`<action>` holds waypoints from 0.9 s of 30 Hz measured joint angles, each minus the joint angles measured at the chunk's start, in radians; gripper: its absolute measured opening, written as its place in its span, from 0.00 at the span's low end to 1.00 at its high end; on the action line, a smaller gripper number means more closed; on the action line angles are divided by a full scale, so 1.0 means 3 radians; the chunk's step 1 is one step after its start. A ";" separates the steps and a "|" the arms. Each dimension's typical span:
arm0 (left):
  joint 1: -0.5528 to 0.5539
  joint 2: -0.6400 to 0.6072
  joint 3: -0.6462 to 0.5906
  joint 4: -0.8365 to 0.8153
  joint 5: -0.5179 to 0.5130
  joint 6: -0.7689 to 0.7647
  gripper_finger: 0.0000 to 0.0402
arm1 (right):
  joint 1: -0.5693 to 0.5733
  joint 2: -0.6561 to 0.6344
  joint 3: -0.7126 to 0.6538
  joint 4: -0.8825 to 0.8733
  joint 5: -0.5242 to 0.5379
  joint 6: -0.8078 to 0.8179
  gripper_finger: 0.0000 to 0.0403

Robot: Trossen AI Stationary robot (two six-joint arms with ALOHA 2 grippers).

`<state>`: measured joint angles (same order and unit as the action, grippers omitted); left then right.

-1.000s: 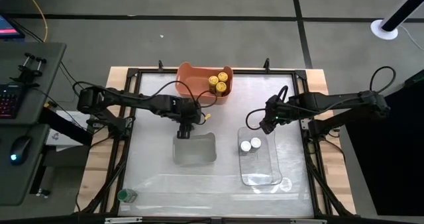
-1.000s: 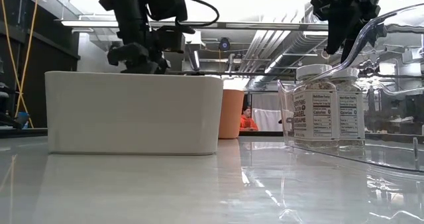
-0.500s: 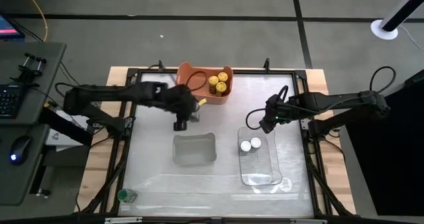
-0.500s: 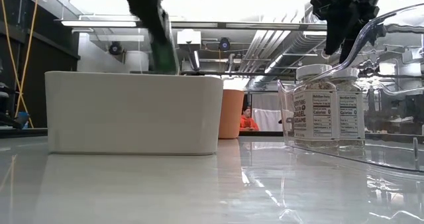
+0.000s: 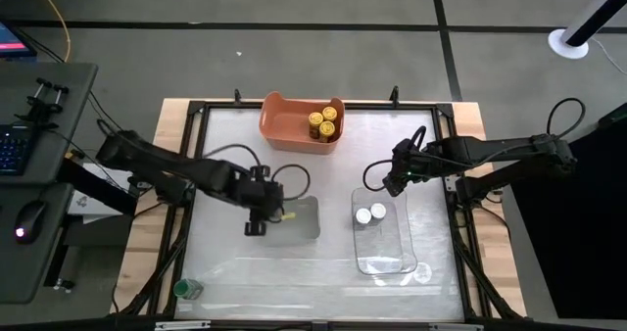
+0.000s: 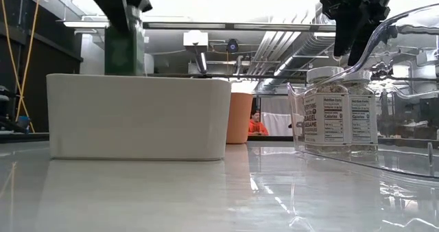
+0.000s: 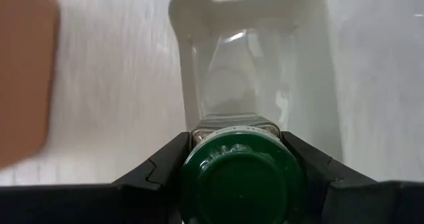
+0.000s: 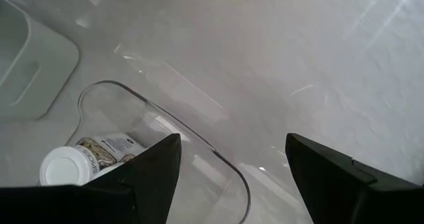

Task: Sort spices by type
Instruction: Put the top green seasoning bottle into the gray bin

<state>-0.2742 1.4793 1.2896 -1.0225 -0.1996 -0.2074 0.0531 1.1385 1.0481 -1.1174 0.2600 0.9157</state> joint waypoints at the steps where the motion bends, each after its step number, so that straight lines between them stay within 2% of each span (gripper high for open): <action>1: -0.0017 0.0069 0.0000 -0.0005 -0.0004 -0.0098 0.41 | -0.0001 0.0000 0.0000 0.0002 0.0000 0.0000 0.66; 9: -0.0081 0.0392 -0.0004 0.0023 -0.0126 -0.0427 0.41 | -0.0001 0.0000 0.0001 0.0006 0.0022 -0.0040 0.66; 14: -0.0118 0.0306 -0.0344 0.0334 -0.0114 -0.0521 0.41 | -0.0001 0.0000 0.0001 0.0004 0.0023 -0.0089 0.66; 18: -0.0151 0.0214 -0.0535 0.0304 -0.0074 -0.0495 0.41 | -0.0001 0.0000 0.0003 0.0006 0.0023 -0.0089 0.66; 23: -0.0165 0.0184 -0.0548 0.0325 -0.0064 -0.0215 0.41 | -0.0001 0.0000 0.0003 0.0006 0.0023 -0.0089 0.66; 27: -0.0118 0.0184 -0.0549 0.0343 -0.0055 -0.0194 0.41 | -0.0001 0.0000 0.0003 0.0006 0.0023 -0.0067 0.66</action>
<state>-0.3097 1.5345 1.1248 -0.9195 -0.2161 -0.2657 0.0529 1.1385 1.0489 -1.1156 0.2670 0.8957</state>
